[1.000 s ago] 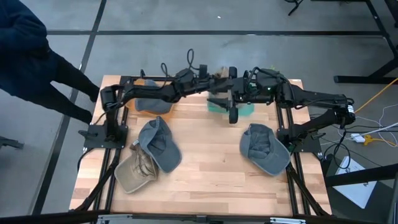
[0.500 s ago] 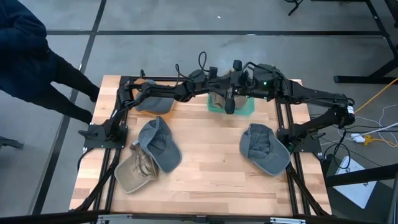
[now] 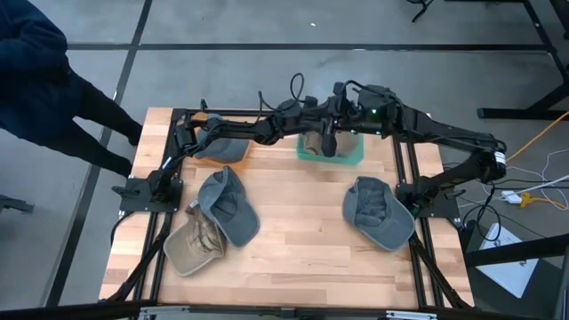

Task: Pick & Place hat
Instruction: Put the right brown cap into the green bin, then put the left gray cap into the orange bin

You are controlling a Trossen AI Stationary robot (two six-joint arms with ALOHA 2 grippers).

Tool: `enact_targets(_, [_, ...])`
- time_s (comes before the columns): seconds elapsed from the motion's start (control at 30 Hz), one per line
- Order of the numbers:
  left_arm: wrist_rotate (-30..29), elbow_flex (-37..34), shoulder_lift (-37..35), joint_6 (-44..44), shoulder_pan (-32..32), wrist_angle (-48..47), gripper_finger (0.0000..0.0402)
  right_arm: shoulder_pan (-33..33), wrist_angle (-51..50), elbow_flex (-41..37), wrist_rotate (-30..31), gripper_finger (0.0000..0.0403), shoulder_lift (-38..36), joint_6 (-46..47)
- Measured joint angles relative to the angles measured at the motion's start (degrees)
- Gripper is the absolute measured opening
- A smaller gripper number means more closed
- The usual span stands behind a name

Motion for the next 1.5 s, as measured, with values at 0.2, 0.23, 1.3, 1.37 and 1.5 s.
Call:
enact_targets(0.2, [-3.6,0.0,0.0,2.6,0.1,-10.5,0.003,-0.3,-1.1,0.0,0.0,0.0155,1.5,0.1])
enact_targets(0.23, [-3.6,0.0,0.0,2.7,0.3,-11.9,0.003,-0.3,-1.0,0.0,0.0,0.0155,1.7,0.1])
enact_targets(1.3, [18.1,-0.1,0.0,-10.6,9.0,-29.0,0.0136,-0.3,-3.5,0.0,-7.5,0.0155,3.0,5.6])
enact_targets(1.37, [21.0,-0.1,0.0,-10.7,9.5,-27.4,0.015,-0.3,-4.0,0.0,-8.9,0.0155,3.0,6.1])
enact_targets(1.5, [25.1,-0.1,0.0,-10.5,10.7,-27.3,0.0169,-0.3,-4.6,0.0,-9.2,0.0155,3.0,6.2])
